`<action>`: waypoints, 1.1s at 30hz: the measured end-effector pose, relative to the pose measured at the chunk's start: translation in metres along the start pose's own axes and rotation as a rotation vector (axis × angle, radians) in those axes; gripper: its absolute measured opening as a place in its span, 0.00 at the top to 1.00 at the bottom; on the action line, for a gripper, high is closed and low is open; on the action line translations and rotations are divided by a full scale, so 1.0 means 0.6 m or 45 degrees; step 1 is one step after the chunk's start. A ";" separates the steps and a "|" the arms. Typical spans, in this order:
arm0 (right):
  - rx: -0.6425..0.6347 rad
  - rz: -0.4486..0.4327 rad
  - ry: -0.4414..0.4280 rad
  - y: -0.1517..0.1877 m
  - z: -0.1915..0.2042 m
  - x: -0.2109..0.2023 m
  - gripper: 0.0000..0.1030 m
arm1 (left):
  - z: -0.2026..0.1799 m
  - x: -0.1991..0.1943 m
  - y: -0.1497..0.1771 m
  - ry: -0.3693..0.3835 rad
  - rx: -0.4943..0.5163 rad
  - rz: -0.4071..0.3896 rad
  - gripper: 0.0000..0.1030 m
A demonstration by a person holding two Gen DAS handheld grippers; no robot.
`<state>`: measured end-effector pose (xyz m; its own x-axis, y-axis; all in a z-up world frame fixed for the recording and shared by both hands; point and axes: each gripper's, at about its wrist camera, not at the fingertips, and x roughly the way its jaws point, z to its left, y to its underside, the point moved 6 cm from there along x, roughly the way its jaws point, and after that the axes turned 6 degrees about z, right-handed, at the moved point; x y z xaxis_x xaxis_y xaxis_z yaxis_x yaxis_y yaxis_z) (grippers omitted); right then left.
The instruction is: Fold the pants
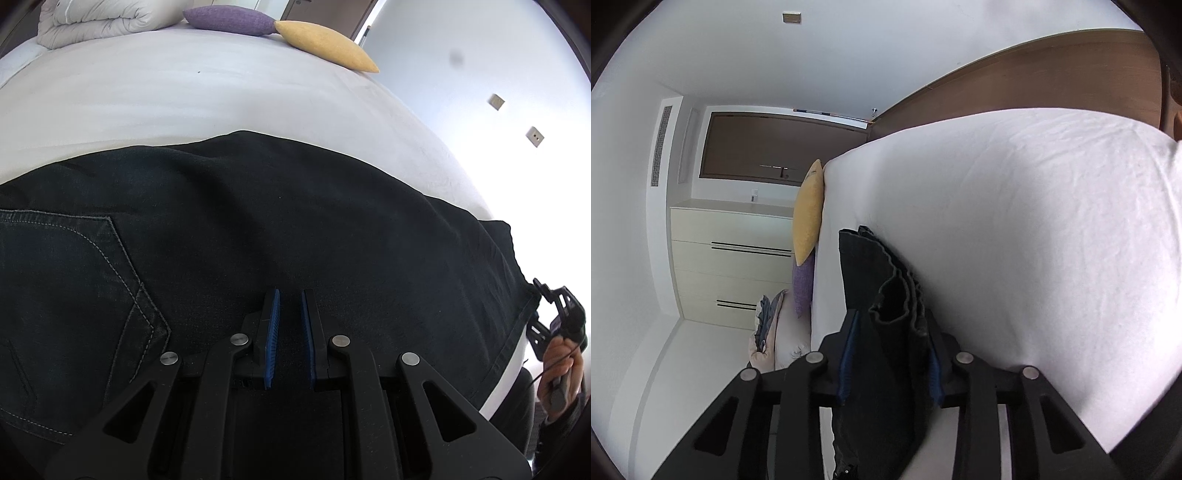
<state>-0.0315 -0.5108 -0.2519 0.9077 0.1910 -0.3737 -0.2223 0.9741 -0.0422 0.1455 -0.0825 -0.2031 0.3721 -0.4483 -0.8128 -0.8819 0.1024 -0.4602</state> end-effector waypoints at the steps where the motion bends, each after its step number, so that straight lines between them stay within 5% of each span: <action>1: -0.001 0.004 0.003 -0.001 -0.001 0.006 0.76 | 0.000 -0.001 0.000 -0.001 0.002 0.000 0.89; 3: 0.013 0.008 0.016 -0.003 -0.007 0.015 0.87 | -0.002 -0.001 0.002 -0.002 0.006 -0.001 0.89; 13: -0.197 -0.002 0.117 0.016 0.047 0.022 0.89 | -0.008 0.000 0.005 0.001 0.012 -0.006 0.89; 16: -0.442 0.029 0.165 0.061 0.118 0.036 0.89 | -0.008 0.001 0.005 0.005 0.006 -0.007 0.89; 22: -1.153 0.188 0.311 0.273 0.238 0.114 0.89 | -0.021 -0.024 -0.005 0.115 -0.095 -0.018 0.89; 26: -1.560 0.284 0.552 0.399 0.197 0.188 0.90 | -0.068 -0.035 -0.020 0.273 -0.102 -0.021 0.89; 31: -1.774 0.259 0.696 0.442 0.145 0.214 0.89 | -0.101 0.003 -0.014 0.400 -0.162 0.092 0.87; 32: -1.781 0.249 0.695 0.443 0.149 0.212 0.90 | -0.105 0.013 -0.010 0.420 -0.185 0.120 0.84; 33: -1.786 0.238 0.694 0.443 0.152 0.211 0.90 | -0.108 0.023 -0.006 0.447 -0.213 0.148 0.70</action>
<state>0.0566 -0.2168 -0.2258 0.6601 -0.0779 -0.7471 -0.7502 -0.0184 -0.6609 0.1349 -0.1468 -0.1897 0.1708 -0.7213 -0.6712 -0.9580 0.0375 -0.2842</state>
